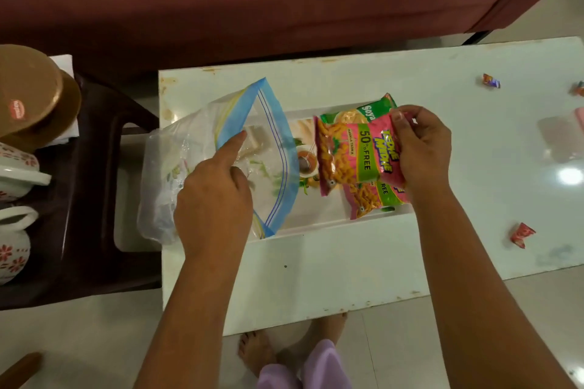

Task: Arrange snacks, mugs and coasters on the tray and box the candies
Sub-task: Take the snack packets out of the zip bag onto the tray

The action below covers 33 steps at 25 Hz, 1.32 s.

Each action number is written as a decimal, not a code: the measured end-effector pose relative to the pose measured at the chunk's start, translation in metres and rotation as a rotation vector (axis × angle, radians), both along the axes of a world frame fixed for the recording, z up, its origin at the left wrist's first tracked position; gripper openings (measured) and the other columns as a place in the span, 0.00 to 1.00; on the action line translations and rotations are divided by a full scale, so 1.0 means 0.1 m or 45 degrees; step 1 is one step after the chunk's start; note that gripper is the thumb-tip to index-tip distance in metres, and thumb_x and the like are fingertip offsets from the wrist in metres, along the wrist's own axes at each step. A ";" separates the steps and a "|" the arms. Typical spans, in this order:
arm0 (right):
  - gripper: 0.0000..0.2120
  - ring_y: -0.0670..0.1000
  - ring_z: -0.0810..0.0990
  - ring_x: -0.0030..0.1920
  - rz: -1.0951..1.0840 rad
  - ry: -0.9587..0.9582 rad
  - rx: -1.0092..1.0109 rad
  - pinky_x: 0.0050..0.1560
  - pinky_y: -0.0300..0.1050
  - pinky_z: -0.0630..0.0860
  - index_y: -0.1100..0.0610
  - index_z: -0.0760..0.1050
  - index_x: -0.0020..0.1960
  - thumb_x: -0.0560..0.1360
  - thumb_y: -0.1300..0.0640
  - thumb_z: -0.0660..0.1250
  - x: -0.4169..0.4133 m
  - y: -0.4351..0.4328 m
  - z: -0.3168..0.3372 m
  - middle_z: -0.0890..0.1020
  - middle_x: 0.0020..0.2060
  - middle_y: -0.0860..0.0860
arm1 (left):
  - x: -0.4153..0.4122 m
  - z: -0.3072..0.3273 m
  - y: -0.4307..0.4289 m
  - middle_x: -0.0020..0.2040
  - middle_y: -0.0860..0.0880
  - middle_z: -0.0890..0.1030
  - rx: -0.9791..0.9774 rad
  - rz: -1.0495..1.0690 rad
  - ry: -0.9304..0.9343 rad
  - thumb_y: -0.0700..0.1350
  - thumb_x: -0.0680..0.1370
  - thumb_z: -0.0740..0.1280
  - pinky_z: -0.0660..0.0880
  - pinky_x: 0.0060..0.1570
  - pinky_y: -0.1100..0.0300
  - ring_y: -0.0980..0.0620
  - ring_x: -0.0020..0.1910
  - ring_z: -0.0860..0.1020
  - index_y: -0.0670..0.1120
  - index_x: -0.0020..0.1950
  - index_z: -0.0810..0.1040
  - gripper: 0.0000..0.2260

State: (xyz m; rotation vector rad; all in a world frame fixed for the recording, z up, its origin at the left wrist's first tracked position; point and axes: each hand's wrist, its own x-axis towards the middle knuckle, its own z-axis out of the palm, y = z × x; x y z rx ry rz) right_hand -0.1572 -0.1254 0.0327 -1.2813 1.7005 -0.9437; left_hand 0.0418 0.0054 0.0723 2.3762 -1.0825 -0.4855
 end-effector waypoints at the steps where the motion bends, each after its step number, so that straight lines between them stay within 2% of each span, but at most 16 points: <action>1: 0.04 0.56 0.82 0.42 -0.011 0.129 0.035 0.50 0.58 0.78 0.48 0.77 0.43 0.75 0.51 0.64 -0.09 -0.02 -0.13 0.83 0.39 0.53 | 0.00 -0.01 -0.01 0.42 0.45 0.78 -0.001 0.011 -0.008 0.42 0.80 0.57 0.78 0.36 0.47 0.46 0.36 0.74 0.56 0.68 0.71 0.18; 4: 0.06 0.57 0.81 0.45 0.092 0.439 0.084 0.48 0.49 0.76 0.50 0.78 0.46 0.76 0.53 0.63 -0.16 0.00 -0.43 0.84 0.43 0.54 | -0.07 -0.04 -0.04 0.46 0.44 0.80 -0.014 0.019 -0.007 0.42 0.80 0.56 0.78 0.37 0.46 0.45 0.38 0.76 0.55 0.67 0.72 0.18; 7: 0.08 0.53 0.77 0.42 0.281 0.614 0.093 0.41 0.41 0.67 0.54 0.79 0.50 0.77 0.55 0.61 -0.07 0.02 -0.62 0.83 0.45 0.54 | -0.12 -0.08 -0.02 0.45 0.46 0.79 0.007 -0.003 0.014 0.43 0.80 0.56 0.76 0.34 0.51 0.47 0.37 0.76 0.57 0.69 0.69 0.18; 9: 0.08 0.54 0.78 0.43 0.316 0.655 0.108 0.41 0.42 0.69 0.55 0.78 0.51 0.78 0.56 0.61 -0.04 0.05 -0.69 0.83 0.45 0.54 | -0.14 -0.11 0.01 0.41 0.45 0.78 0.014 -0.013 0.039 0.43 0.80 0.56 0.74 0.31 0.54 0.49 0.35 0.74 0.57 0.69 0.69 0.19; 11: 0.08 0.56 0.79 0.45 0.239 0.695 0.104 0.41 0.44 0.71 0.55 0.77 0.52 0.78 0.57 0.61 -0.04 0.10 -0.70 0.83 0.47 0.55 | -0.15 -0.12 0.03 0.39 0.46 0.76 0.004 -0.016 0.060 0.43 0.80 0.56 0.68 0.28 0.61 0.53 0.32 0.71 0.57 0.69 0.69 0.19; 14: 0.11 0.58 0.76 0.54 0.186 0.942 -0.131 0.50 0.50 0.72 0.57 0.75 0.56 0.75 0.61 0.61 0.01 0.26 -0.66 0.80 0.54 0.56 | -0.18 -0.13 0.03 0.39 0.47 0.76 -0.027 -0.034 0.090 0.42 0.80 0.56 0.64 0.29 0.67 0.54 0.31 0.70 0.56 0.69 0.70 0.19; 16: 0.13 0.58 0.76 0.58 0.341 1.120 -0.369 0.58 0.55 0.72 0.56 0.75 0.57 0.73 0.62 0.63 0.11 0.46 -0.68 0.79 0.56 0.55 | -0.19 -0.13 0.03 0.39 0.47 0.77 -0.042 -0.039 0.098 0.42 0.80 0.56 0.64 0.30 0.65 0.53 0.32 0.71 0.55 0.68 0.70 0.19; 18: 0.15 0.57 0.76 0.61 0.590 1.272 -0.483 0.65 0.59 0.67 0.54 0.75 0.59 0.73 0.58 0.65 0.23 0.70 -0.78 0.79 0.59 0.53 | -0.21 -0.13 0.04 0.40 0.46 0.78 -0.048 -0.035 0.107 0.42 0.80 0.56 0.66 0.31 0.62 0.51 0.34 0.72 0.55 0.68 0.71 0.18; 20: 0.21 0.56 0.72 0.67 0.841 1.431 -0.408 0.69 0.61 0.61 0.53 0.73 0.64 0.73 0.49 0.65 0.29 0.94 -0.93 0.76 0.65 0.52 | -0.20 -0.15 0.07 0.40 0.46 0.78 -0.056 -0.043 0.107 0.42 0.80 0.56 0.67 0.31 0.62 0.51 0.34 0.73 0.55 0.68 0.71 0.18; 22: 0.27 0.55 0.69 0.70 0.960 1.551 -0.351 0.70 0.62 0.58 0.52 0.69 0.68 0.72 0.43 0.65 0.24 1.01 -1.05 0.72 0.68 0.51 | -0.19 -0.17 0.10 0.39 0.47 0.77 -0.076 -0.059 0.096 0.42 0.80 0.56 0.66 0.30 0.65 0.53 0.34 0.71 0.55 0.68 0.71 0.18; 25: 0.25 0.55 0.69 0.70 1.060 1.550 -0.361 0.70 0.62 0.58 0.50 0.71 0.67 0.72 0.44 0.65 0.17 0.90 -1.08 0.73 0.68 0.50 | -0.18 -0.19 0.14 0.36 0.49 0.73 -0.111 -0.085 0.082 0.43 0.80 0.57 0.63 0.30 0.69 0.55 0.31 0.70 0.54 0.69 0.70 0.18; 28: 0.22 0.55 0.66 0.71 1.242 1.498 -0.316 0.72 0.62 0.54 0.49 0.72 0.66 0.73 0.46 0.63 0.16 0.81 -0.99 0.72 0.69 0.49 | -0.17 -0.19 0.17 0.32 0.54 0.68 -0.160 -0.087 0.072 0.44 0.80 0.57 0.63 0.29 0.67 0.56 0.29 0.69 0.55 0.70 0.68 0.18; 30: 0.22 0.54 0.61 0.74 1.285 1.424 -0.294 0.73 0.60 0.48 0.49 0.69 0.68 0.75 0.47 0.60 0.18 0.80 -0.89 0.68 0.72 0.48 | -0.15 -0.18 0.19 0.32 0.55 0.67 -0.189 -0.087 0.092 0.44 0.80 0.57 0.66 0.28 0.65 0.55 0.29 0.70 0.55 0.70 0.67 0.19; 31: 0.21 0.54 0.60 0.74 1.263 1.350 -0.302 0.74 0.58 0.46 0.50 0.68 0.69 0.77 0.48 0.58 0.20 0.80 -0.82 0.66 0.72 0.48 | -0.15 -0.18 0.21 0.33 0.54 0.69 -0.203 -0.092 0.115 0.45 0.80 0.57 0.70 0.28 0.62 0.55 0.30 0.71 0.56 0.71 0.67 0.19; 32: 0.19 0.54 0.62 0.73 1.193 1.221 -0.358 0.74 0.56 0.49 0.51 0.69 0.68 0.77 0.50 0.58 0.26 0.81 -0.73 0.68 0.71 0.50 | -0.14 -0.17 0.23 0.34 0.53 0.71 -0.223 -0.097 0.143 0.45 0.80 0.57 0.74 0.28 0.58 0.54 0.31 0.73 0.56 0.71 0.66 0.19; 33: 0.17 0.55 0.68 0.69 1.068 1.012 -0.452 0.72 0.53 0.56 0.54 0.73 0.65 0.77 0.54 0.60 0.35 0.83 -0.60 0.73 0.67 0.52 | -0.12 -0.17 0.25 0.35 0.53 0.72 -0.247 -0.103 0.172 0.46 0.80 0.58 0.76 0.29 0.55 0.54 0.32 0.75 0.57 0.71 0.65 0.19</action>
